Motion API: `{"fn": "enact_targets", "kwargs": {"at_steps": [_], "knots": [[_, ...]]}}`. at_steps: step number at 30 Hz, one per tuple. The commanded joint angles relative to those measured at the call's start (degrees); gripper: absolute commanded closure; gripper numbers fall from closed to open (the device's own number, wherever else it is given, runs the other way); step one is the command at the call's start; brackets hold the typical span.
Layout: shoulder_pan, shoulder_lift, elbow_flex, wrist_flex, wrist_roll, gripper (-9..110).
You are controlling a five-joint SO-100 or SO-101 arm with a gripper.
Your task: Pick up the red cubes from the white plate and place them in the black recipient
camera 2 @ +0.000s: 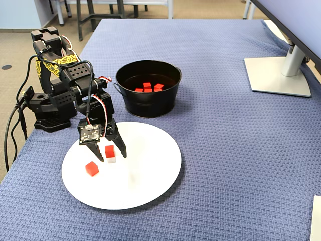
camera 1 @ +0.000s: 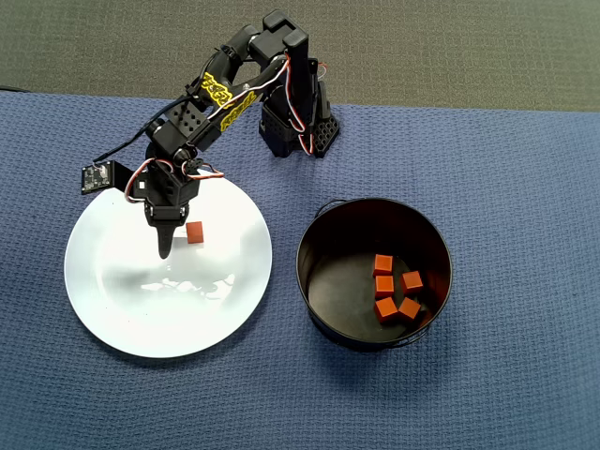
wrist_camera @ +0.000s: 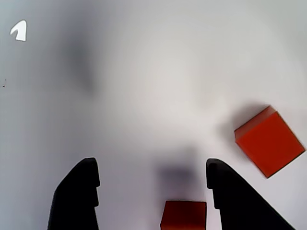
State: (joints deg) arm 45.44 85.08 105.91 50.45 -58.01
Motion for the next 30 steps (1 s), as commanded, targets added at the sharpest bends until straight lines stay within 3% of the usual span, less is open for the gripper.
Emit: {"fn": "enact_targets", "kwargs": {"at_steps": [1, 30], "knots": [[-1.8, 4.7, 0.2, 2.2, 0.8, 81], [-3.5, 8.0, 8.7, -1.4, 0.5, 86]]}}
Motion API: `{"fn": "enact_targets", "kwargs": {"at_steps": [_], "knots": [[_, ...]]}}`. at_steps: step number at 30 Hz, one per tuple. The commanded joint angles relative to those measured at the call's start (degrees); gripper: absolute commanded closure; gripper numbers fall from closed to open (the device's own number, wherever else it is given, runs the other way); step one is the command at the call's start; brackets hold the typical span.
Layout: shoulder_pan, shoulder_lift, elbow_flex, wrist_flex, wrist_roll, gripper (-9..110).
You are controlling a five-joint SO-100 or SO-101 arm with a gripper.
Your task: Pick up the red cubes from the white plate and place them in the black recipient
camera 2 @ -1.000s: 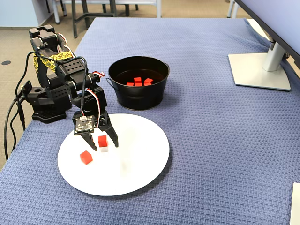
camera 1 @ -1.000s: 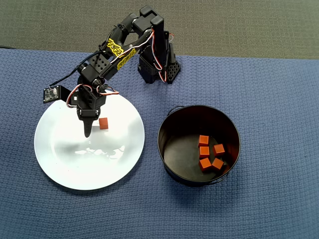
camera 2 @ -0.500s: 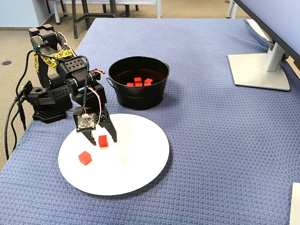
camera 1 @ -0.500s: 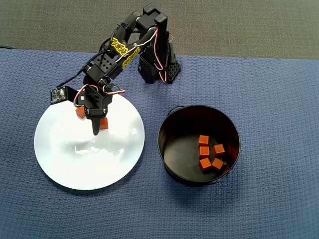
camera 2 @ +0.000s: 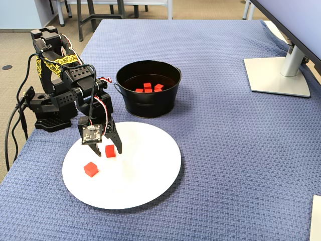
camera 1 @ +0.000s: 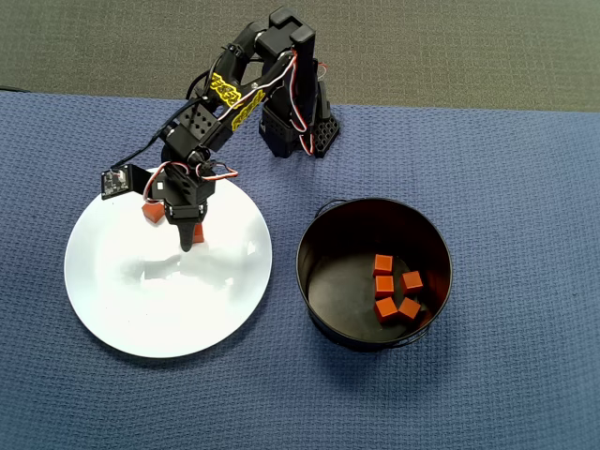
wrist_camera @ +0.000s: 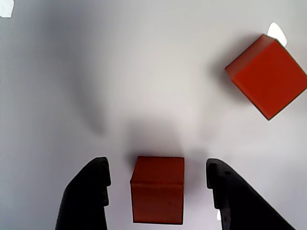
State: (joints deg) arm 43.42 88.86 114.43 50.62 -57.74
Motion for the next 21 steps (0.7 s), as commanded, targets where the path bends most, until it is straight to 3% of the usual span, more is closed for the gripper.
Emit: {"fn": "enact_targets", "kwargs": {"at_steps": [1, 21], "knots": [[-1.8, 4.3, 0.5, -1.6, 0.3, 86], [-2.8, 5.6, 1.9, -1.1, 1.1, 101]]}}
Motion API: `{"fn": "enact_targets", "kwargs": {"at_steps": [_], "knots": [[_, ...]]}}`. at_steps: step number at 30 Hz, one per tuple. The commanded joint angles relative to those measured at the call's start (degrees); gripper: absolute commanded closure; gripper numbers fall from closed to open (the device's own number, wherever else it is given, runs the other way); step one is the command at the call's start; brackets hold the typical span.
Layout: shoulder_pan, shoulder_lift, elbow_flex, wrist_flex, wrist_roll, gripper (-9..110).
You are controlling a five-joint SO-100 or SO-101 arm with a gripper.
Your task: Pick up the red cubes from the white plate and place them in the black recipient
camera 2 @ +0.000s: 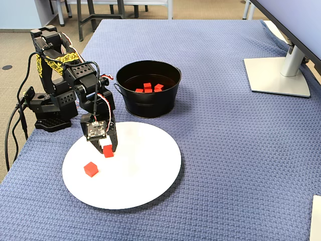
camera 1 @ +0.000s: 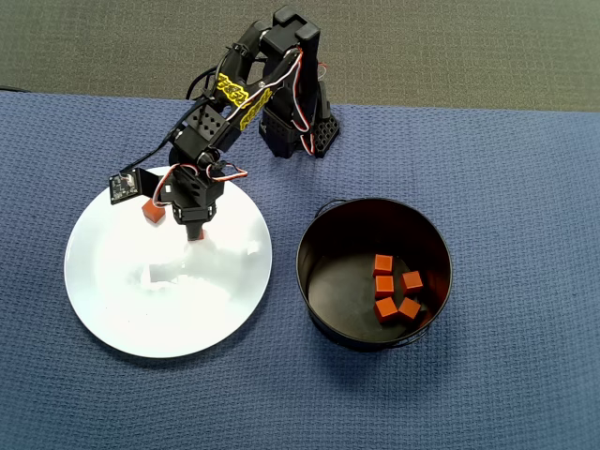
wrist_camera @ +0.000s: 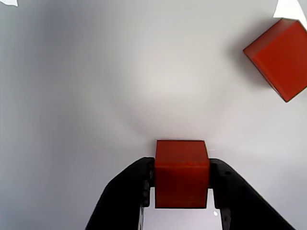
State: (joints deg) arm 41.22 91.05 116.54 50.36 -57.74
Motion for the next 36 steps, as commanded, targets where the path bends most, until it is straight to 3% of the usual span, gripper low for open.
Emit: {"fn": "enact_targets", "kwargs": {"at_steps": [1, 6, 10, 21, 35, 36], "knots": [[-0.6, 3.5, -0.1, -0.9, 1.1, 101], [-0.1, 4.0, -4.8, 1.5, 4.2, 101], [-2.6, 4.4, -16.6, 9.7, 14.4, 101], [-22.7, 5.6, -40.4, 27.6, 32.3, 102], [-48.9, 15.2, -36.2, 27.5, 41.3, 101], [-50.8, 16.1, -35.0, 28.1, 40.2, 96]]}}
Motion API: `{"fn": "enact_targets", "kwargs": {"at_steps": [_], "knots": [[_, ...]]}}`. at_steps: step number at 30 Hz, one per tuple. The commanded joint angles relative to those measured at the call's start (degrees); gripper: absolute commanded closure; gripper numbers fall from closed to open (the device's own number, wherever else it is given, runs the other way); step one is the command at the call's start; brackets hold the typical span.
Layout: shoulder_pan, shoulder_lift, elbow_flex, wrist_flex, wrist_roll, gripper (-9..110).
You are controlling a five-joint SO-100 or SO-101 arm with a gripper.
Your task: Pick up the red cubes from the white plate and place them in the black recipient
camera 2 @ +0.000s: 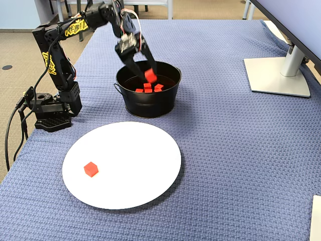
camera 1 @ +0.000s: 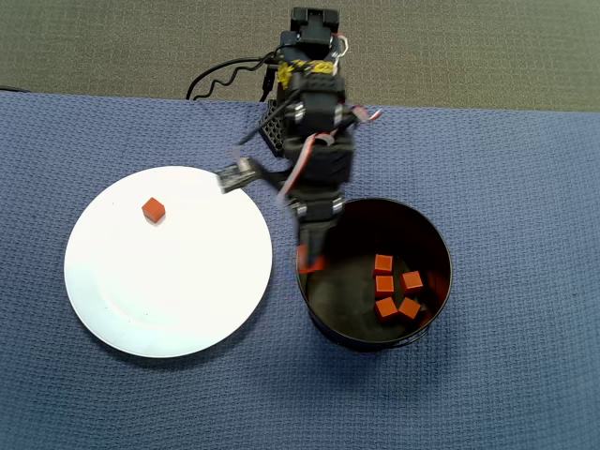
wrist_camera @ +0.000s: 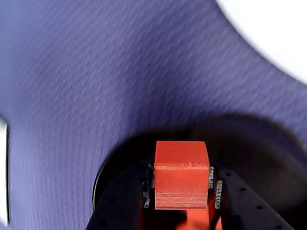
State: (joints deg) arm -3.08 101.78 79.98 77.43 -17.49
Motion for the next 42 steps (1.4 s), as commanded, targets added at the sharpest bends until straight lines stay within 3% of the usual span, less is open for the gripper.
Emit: {"fn": "enact_targets", "kwargs": {"at_steps": [1, 3, 5, 13, 21, 31, 42], "knots": [[-8.5, 6.2, 3.0, 1.8, -2.2, 86], [-9.8, 7.6, 5.4, 1.9, -4.5, 71], [-7.3, 8.2, 5.9, 1.1, -6.5, 69], [14.8, 7.5, 10.7, -6.0, -26.8, 73], [37.6, 5.9, 25.0, -25.7, -61.3, 73], [53.1, 3.9, 40.5, -45.4, -94.9, 76], [52.3, 1.3, 45.0, -51.4, -91.8, 77]]}}
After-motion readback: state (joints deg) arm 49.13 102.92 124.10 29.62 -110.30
